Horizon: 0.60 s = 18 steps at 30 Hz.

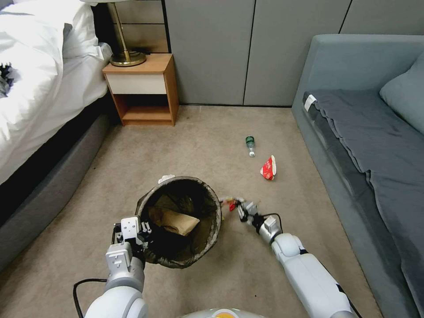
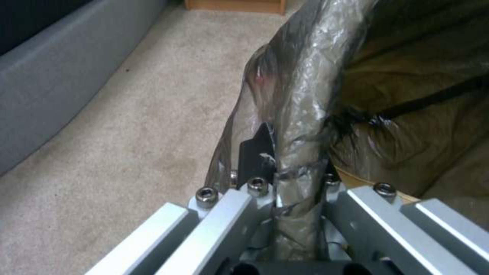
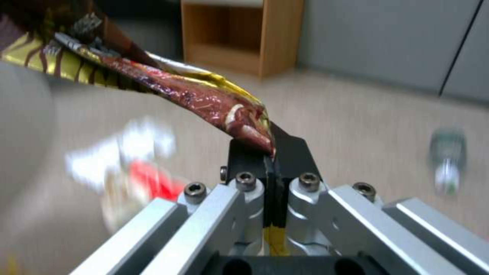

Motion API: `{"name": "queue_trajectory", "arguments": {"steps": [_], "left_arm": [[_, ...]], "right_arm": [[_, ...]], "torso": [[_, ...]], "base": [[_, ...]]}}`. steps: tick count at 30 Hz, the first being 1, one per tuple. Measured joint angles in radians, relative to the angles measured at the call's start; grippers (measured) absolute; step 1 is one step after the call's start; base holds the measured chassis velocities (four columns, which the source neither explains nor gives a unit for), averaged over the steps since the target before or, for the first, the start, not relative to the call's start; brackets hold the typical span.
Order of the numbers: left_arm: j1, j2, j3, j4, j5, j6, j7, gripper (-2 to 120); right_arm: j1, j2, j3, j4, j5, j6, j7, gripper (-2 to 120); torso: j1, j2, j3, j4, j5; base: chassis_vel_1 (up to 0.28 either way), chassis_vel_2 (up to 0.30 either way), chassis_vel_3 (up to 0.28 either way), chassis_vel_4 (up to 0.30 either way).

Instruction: Pick up the trash bin, then pick up the garbage from the floor and place it into the trash bin.

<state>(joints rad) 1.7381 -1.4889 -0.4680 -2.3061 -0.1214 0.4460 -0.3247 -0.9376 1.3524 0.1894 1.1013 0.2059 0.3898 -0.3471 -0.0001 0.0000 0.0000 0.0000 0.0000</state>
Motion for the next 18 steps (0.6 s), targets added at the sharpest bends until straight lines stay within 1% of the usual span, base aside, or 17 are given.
{"name": "queue_trajectory", "arguments": {"steps": [1, 3, 4, 5, 8, 9, 12, 13, 15, 16, 17, 18], "left_arm": [[0.0, 0.0, 0.0, 0.0, 0.0, 0.0, 0.0, 0], [-0.004, 0.001, 0.001, 0.007, -0.002, 0.0, 0.0, 0], [-0.005, 0.001, 0.002, 0.009, -0.001, 0.001, 0.0, 0], [-0.005, 0.001, 0.002, 0.009, -0.001, 0.001, 0.0, 0], [-0.006, 0.001, 0.009, 0.014, 0.001, 0.001, 0.001, 0], [-0.006, 0.001, 0.009, 0.014, 0.001, 0.001, 0.001, 0], [-0.004, 0.0, 0.01, 0.014, 0.003, 0.001, 0.001, 0], [-0.004, 0.0, 0.01, 0.014, 0.003, 0.001, 0.001, 0], [-0.004, 0.0, 0.011, 0.015, 0.005, 0.001, 0.001, 0], [-0.003, 0.0, 0.014, 0.018, 0.006, 0.001, 0.001, 0], [-0.004, 0.0, 0.017, 0.02, 0.008, 0.001, 0.001, 0], [-0.004, 0.0, 0.017, 0.02, 0.008, 0.001, 0.001, 0]], "right_arm": [[0.0, 0.0, 0.0, 0.0, 0.0, 0.0, 0.0, 0], [-0.028, -0.013, -0.003, 0.165, 0.055, -0.03, 0.02, 0], [-0.036, -0.015, -0.003, 0.212, 0.065, -0.038, 0.025, 0], [-0.036, -0.015, -0.003, 0.212, 0.065, -0.038, 0.025, 0], [-0.064, -0.026, -0.002, 0.37, 0.082, -0.058, 0.05, 0], [-0.064, -0.026, -0.002, 0.37, 0.082, -0.058, 0.05, 0], [-0.085, -0.035, -0.003, 0.481, 0.114, -0.07, 0.061, 0], [-0.085, -0.035, -0.003, 0.481, 0.114, -0.07, 0.061, 0], [-0.098, -0.039, -0.007, 0.534, 0.129, -0.075, 0.062, 0], [-0.116, -0.042, -0.021, 0.605, 0.145, -0.082, 0.065, 0], [-0.127, -0.045, -0.034, 0.644, 0.153, -0.085, 0.069, 0], [-0.127, -0.045, -0.034, 0.644, 0.153, -0.085, 0.069, 0]], "torso": [[0.0, 0.0, 0.0, 0.0, 0.0], [0.0, 0.0, 0.0, 0.0001, -0.0001], [0.0, 0.0, 0.0, 0.0, -0.0001], [0.0, 0.0, 0.0, 0.0, -0.0001], [0.0, 0.0, 0.0, -0.0001, 0.0], [0.0, 0.0, 0.0, -0.0001, 0.0], [0.0, 0.0, 0.0, -0.0001, 0.0], [0.0, 0.0, 0.0, -0.0001, 0.0], [0.0, 0.0, 0.0, -0.0001, 0.0], [0.0, 0.0, 0.0, 0.0, 0.0], [0.0, 0.0, 0.0, -0.0001, -0.0002], [0.0, 0.0, 0.0, -0.0001, -0.0002]], "base": [[0.0, 0.0, 0.0, 0.0], [0.0, 0.0, 0.0, 0.0], [0.0, 0.0, 0.0, 0.0], [0.0, 0.0, 0.0, 0.0], [0.0, 0.0, 0.0, 0.0], [0.0, 0.0, 0.0, 0.0], [0.0, 0.0, 0.0, 0.0], [0.0, 0.0, 0.0, 0.0], [0.0, 0.0, 0.0, 0.0], [0.0, 0.0, 0.0, 0.0], [0.0, 0.0, 0.0, 0.0], [0.0, 0.0, 0.0, 0.0]]}}
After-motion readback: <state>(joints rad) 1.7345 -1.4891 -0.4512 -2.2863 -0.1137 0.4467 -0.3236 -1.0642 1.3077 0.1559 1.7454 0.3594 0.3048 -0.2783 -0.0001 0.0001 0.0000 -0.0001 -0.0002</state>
